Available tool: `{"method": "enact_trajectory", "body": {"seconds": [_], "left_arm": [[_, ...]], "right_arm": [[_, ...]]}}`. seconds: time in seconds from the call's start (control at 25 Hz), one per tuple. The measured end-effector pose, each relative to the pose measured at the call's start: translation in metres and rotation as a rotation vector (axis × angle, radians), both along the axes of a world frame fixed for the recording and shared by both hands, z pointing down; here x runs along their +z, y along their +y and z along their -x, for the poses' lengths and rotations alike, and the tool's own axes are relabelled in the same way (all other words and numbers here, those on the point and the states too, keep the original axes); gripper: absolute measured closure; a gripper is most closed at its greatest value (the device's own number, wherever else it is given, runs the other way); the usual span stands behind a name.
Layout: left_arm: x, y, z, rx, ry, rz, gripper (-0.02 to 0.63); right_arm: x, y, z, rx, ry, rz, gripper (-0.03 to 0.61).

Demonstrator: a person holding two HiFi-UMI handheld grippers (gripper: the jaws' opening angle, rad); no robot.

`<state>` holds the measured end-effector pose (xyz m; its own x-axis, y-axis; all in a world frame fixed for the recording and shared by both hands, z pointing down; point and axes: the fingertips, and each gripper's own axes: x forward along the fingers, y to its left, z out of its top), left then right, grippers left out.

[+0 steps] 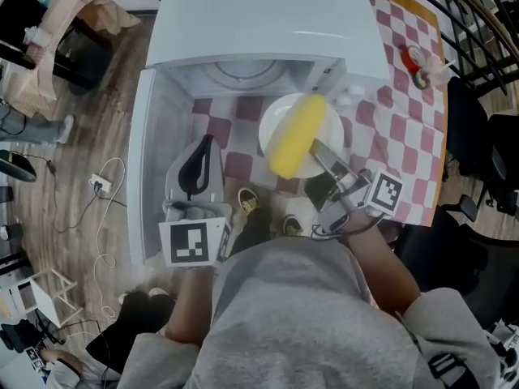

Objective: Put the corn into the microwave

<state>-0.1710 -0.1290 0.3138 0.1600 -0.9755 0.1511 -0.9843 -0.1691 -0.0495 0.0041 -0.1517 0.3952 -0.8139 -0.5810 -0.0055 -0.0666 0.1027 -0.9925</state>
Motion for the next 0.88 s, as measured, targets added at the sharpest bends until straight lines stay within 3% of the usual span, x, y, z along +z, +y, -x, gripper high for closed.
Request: {"method": "enact_trajectory", "body": {"seconds": [0.16, 0.4, 0.88], "left_arm": [[0.004, -0.009, 0.010, 0.014, 0.021, 0.034, 0.603], [0.006, -0.020, 0.026, 0.048, 0.023, 0.000, 0.603], [0.019, -0.024, 0.042, 0.118, 0.066, 0.040, 0.603]], "right_arm": [[-0.001, -0.008, 0.007, 0.026, 0.010, 0.001, 0.572], [0.001, -0.016, 0.021, 0.059, 0.016, 0.010, 0.572], [0.001, -0.022, 0.048, 0.102, 0.034, -0.001, 0.572]]}}
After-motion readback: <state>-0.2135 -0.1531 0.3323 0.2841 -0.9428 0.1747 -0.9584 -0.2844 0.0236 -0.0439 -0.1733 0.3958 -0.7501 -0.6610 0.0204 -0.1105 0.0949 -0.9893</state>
